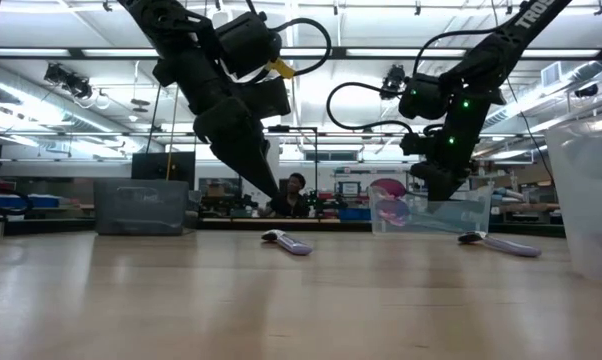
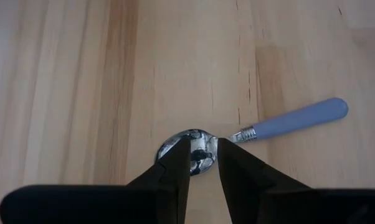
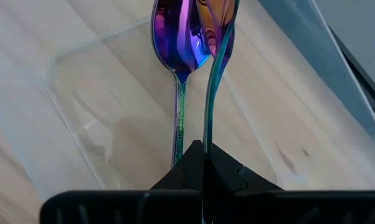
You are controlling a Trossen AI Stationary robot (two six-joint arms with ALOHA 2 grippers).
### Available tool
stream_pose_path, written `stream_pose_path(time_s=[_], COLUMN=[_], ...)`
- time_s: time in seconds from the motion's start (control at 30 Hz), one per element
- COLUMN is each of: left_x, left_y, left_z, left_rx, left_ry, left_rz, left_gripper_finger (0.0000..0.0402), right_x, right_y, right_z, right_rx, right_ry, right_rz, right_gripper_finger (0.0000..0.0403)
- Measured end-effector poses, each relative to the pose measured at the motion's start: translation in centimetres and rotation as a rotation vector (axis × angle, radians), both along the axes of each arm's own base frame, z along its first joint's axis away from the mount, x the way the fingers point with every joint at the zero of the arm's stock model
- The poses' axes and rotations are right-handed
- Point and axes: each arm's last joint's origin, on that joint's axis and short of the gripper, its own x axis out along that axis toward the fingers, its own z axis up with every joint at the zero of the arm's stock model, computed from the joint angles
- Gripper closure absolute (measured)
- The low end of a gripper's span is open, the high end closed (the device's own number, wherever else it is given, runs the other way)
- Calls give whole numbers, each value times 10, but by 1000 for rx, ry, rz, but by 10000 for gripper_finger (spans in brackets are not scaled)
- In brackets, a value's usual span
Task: Sort silverware by color (type)
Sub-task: Put the blue spoon into the top transparent bin
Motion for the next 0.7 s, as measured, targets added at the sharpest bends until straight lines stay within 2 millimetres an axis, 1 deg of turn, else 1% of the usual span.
stream_pose_path(time_s=[0.47, 0.7], left_x=[0, 0], left_y=[0, 0], left_z=[0, 0], left_rx=[0, 0], left_ry=[1, 0], left_rz=[0, 0], left_gripper_finger=[315, 315], right_x=[0, 0], right_y=[0, 0], right_z=[0, 0], right_rx=[1, 5], right_ry=[-2, -10], right_rz=[-5, -18], right_gripper_finger=[388, 354])
